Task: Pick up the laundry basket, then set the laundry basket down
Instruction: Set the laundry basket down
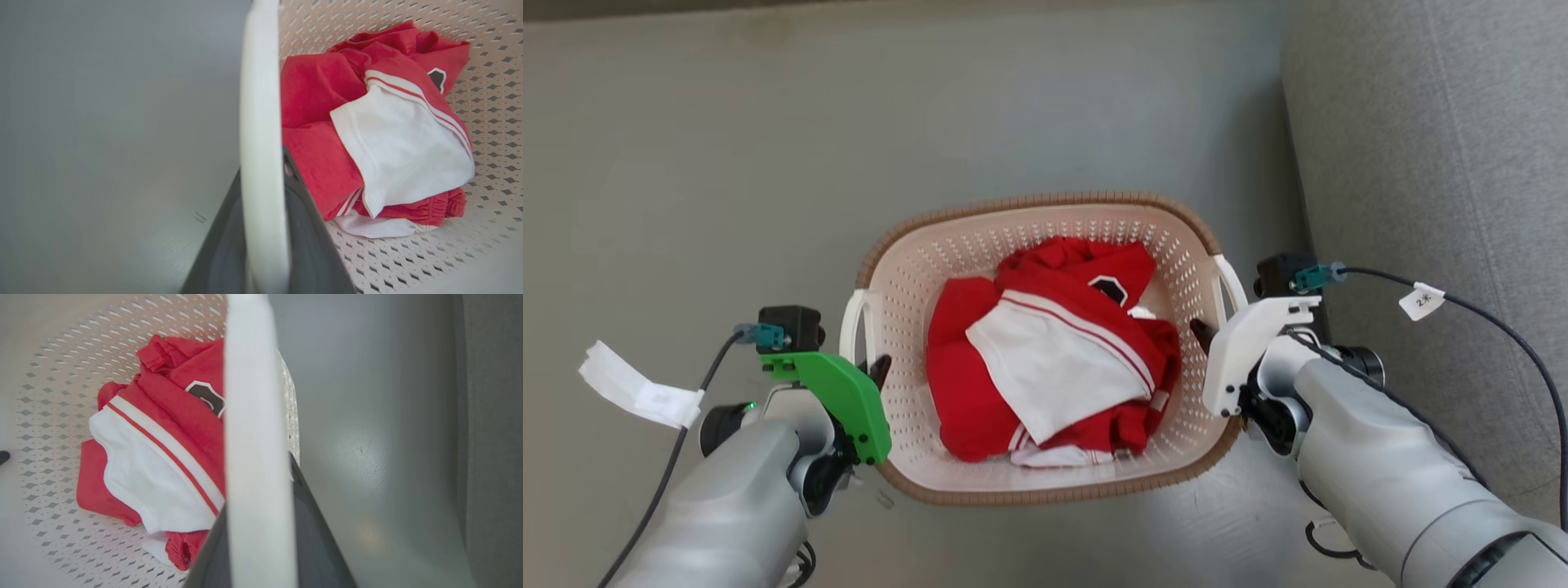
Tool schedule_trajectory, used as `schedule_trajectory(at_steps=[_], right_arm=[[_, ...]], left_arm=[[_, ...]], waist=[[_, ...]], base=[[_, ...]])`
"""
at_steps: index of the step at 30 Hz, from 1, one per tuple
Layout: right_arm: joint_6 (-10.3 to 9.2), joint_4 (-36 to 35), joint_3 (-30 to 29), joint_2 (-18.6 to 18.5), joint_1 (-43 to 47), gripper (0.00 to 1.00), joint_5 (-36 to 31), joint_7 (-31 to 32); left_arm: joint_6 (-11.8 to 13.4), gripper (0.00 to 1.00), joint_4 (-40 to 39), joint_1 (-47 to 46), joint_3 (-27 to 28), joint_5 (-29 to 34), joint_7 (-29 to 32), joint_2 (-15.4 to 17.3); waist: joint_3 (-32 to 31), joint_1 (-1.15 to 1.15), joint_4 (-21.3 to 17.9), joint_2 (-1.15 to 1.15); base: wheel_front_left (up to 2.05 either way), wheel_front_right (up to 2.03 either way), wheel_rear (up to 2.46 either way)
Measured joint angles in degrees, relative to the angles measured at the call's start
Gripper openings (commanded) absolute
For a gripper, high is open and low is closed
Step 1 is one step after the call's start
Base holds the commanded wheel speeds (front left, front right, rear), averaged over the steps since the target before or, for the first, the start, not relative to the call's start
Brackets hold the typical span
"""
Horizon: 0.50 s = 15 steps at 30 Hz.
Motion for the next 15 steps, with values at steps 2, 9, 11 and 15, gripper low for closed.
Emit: schedule_trajectory(at_steps=[2, 9, 11, 15], right_arm=[[-0.07, -0.02, -0.01, 0.01, -0.75, 0.0, 0.01, -0.86], [-0.55, -0.11, -0.11, 0.2, -2.53, 0.0, 0.26, -3.68], [-0.56, -0.08, -0.1, 0.21, -2.72, 0.0, 0.31, -4.01], [-0.69, 0.0, -0.11, 0.22, -4.07, 0.0, 0.4, -4.92]], left_arm=[[0.0, 0.0, -0.02, -0.81, 0.01, 0.16, -0.86, 0.15], [0.0, 0.0, -0.1, -3.03, -0.02, 0.55, -3.57, 0.75], [0.0, 0.0, -0.11, -3.24, -0.07, 0.56, -4.04, 0.75], [0.0, 0.0, -0.12, -4.42, -0.1, 0.62, -5.2, 0.87]], waist=[[1.23, 0.0, 0.06, 0.0], [5.67, 0.0, 0.32, 0.0], [6.69, 0.0, 0.38, 0.0], [8.74, 0.0, 0.5, 0.0]], base=[[0.0, 0.0, 0.0], [0.0, 0.0, 0.0], [0.0, 0.0, 0.0], [0.0, 0.0, 0.0]])
